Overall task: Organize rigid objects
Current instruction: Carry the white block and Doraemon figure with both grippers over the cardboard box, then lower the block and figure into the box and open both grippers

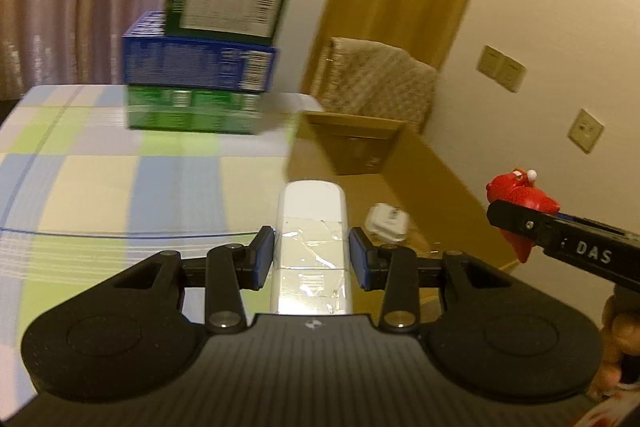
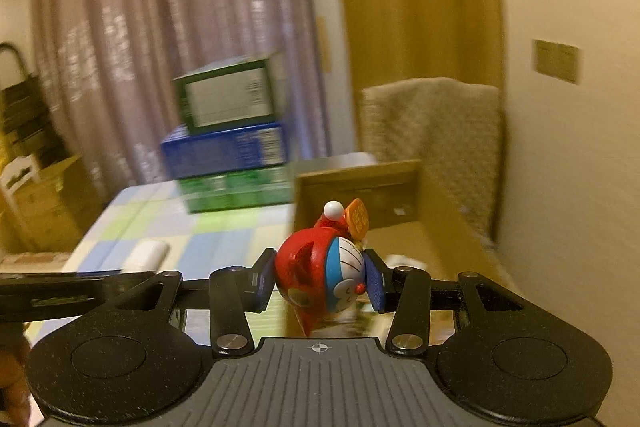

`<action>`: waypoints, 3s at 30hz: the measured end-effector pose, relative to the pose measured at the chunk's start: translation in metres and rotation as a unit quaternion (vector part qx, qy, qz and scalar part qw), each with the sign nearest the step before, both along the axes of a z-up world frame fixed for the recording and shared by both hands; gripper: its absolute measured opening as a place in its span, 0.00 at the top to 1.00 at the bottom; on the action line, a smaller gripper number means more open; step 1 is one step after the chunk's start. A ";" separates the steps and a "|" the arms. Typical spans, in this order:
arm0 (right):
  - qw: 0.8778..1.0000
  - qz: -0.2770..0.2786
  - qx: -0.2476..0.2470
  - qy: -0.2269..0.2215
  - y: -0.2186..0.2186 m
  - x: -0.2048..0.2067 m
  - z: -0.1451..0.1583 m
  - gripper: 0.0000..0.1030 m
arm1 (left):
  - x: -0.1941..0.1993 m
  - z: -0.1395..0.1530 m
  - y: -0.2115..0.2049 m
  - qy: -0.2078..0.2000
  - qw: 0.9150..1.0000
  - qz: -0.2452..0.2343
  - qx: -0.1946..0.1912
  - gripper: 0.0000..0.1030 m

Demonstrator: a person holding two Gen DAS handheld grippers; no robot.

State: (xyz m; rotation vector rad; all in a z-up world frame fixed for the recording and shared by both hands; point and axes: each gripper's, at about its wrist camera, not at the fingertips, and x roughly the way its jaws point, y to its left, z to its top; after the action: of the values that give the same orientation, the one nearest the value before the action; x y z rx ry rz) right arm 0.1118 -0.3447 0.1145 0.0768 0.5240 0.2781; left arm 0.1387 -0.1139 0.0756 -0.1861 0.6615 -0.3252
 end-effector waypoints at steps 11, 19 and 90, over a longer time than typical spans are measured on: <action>0.999 -0.028 -0.004 0.025 -0.060 0.036 -0.013 0.59 | 0.043 -0.007 -0.090 0.026 0.998 -0.048 -0.022 0.66; 0.998 -0.003 -0.010 0.056 -0.074 0.086 -0.036 0.59 | 0.092 -0.024 -0.123 0.045 0.998 -0.050 -0.009 0.66; 0.991 0.059 -0.026 0.116 -0.024 0.179 -0.075 0.59 | 0.141 -0.032 -0.102 0.034 0.998 -0.015 0.041 0.66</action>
State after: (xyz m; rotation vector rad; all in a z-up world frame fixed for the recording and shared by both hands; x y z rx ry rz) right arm 0.2910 -0.3688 0.0398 0.0284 0.7674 0.3727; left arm 0.2792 -0.2156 0.0438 -0.1096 0.7448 -0.3209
